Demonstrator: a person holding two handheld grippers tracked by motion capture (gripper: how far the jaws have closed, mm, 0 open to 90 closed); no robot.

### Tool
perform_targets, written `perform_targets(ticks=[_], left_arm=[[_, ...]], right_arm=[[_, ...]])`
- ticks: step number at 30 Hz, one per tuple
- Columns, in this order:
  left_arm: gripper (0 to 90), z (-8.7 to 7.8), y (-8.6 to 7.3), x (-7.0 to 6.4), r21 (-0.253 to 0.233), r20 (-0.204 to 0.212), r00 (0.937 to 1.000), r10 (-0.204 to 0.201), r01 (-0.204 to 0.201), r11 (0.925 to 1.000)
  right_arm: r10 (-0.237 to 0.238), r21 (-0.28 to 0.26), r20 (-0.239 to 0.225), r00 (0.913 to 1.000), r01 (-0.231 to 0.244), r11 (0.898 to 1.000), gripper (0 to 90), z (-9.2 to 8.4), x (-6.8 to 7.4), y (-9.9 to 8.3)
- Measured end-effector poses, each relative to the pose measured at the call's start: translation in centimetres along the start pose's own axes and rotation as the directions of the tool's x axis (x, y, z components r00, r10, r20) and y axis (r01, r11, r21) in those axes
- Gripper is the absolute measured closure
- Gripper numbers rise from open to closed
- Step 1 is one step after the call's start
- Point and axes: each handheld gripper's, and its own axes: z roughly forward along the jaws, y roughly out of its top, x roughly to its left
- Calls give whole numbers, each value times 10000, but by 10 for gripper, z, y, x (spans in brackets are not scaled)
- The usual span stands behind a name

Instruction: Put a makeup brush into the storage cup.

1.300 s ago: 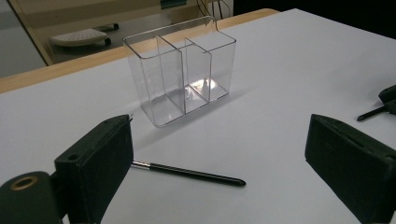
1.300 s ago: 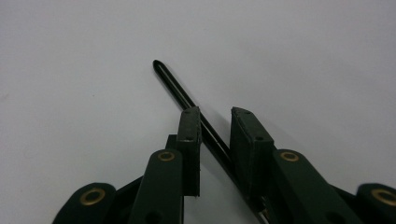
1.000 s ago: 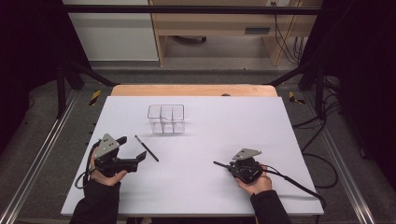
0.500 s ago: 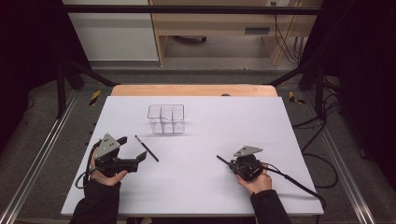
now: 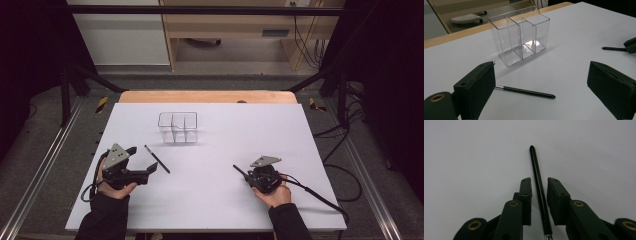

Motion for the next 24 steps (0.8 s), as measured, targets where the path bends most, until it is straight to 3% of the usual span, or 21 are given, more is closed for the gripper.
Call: perform_targets(ticks=[5, 7, 9, 12, 14, 15, 16, 17, 21, 24], left_arm=[[72, 0, 0, 1, -15, -15, 10000, -10, 10, 10000], [73, 0, 0, 1, -14, -17, 10000, -14, 14, 10000], [72, 0, 0, 2, 4, -3, 10000, -13, 13, 10000], [72, 0, 0, 2, 28, 11, 10000, -6, 6, 10000], [72, 0, 0, 2, 22, 16, 10000, -27, 27, 10000], [72, 0, 0, 2, 27, 8, 10000, -28, 28, 10000], [72, 0, 0, 2, 25, 6, 10000, -36, 36, 10000], [72, 0, 0, 2, 32, 5, 10000, -31, 31, 10000], [72, 0, 0, 2, 46, 5, 10000, -18, 18, 10000], [72, 0, 0, 2, 30, 4, 10000, -30, 30, 10000]], right_arm=[[-95, 9, 60, 9999, 95, 10000, 658, -12, -7, 7], [-108, 254, -30, 9999, 108, 9996, 630, -15, -11, 11], [-114, 821, -232, 9997, 133, 9965, 624, -17, -13, 16], [-478, 1687, -232, 9986, 510, 9844, 622, -20, -13, 26], [-782, 2258, -235, 9967, 815, 9707, 624, -21, -15, 34], [-782, 2258, -235, 9967, 815, 9707, 624, -21, -15, 34], [-804, 2555, -294, 9963, 852, 9630, 624, -21, -16, 39], [-804, 2555, -294, 9963, 852, 9630, 624, -21, -16, 39], [-1032, 3045, -506, 9934, 1138, 9457, 620, -18, -14, 46], [-1032, 3268, -522, 9933, 1146, 9381, 621, -16, -12, 49]])
